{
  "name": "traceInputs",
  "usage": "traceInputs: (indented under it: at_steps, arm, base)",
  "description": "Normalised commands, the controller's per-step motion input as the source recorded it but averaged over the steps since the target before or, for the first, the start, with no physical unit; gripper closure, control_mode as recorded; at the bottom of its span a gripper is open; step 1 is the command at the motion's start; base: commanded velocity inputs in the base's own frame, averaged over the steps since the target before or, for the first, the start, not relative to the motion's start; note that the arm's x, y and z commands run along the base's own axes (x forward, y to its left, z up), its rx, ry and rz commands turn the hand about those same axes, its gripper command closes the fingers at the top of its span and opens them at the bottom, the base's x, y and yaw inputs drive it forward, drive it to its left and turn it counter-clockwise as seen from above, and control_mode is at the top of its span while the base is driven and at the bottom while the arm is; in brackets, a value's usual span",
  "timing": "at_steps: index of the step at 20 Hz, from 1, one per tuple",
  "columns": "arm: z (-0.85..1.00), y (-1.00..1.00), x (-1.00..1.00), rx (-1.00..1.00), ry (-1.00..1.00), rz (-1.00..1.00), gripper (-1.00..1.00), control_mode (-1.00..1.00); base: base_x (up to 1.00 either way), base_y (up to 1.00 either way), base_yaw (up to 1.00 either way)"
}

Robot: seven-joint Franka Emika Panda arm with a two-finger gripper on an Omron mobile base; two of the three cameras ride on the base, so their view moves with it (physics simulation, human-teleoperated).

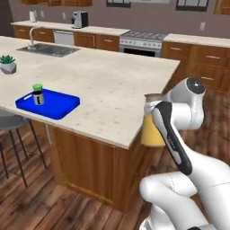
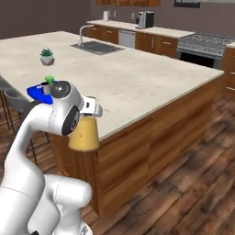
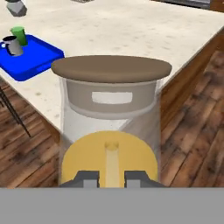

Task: There is a tray on the dining counter. Grab the cup, mug, and pitcher and place them on the tray. The pitcher may be placed next to the tray if it cannot fit the tray.

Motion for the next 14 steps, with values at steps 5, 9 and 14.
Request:
traceInputs:
  at_steps: [5, 9, 14]
  arm:
    - [0.00, 0.00, 0.00, 0.00, 0.00, 0.00, 1.00, 1.00]
    - [0.00, 0.00, 0.00, 0.00, 0.00, 0.00, 1.00, 1.00]
    - [0.00, 0.00, 0.00, 0.00, 0.00, 0.00, 1.00, 1.00]
  base:
    - [0.61, 1.00, -0.41]
    - [0.44, 1.00, -0.23]
    - [0.41, 1.00, -0.15]
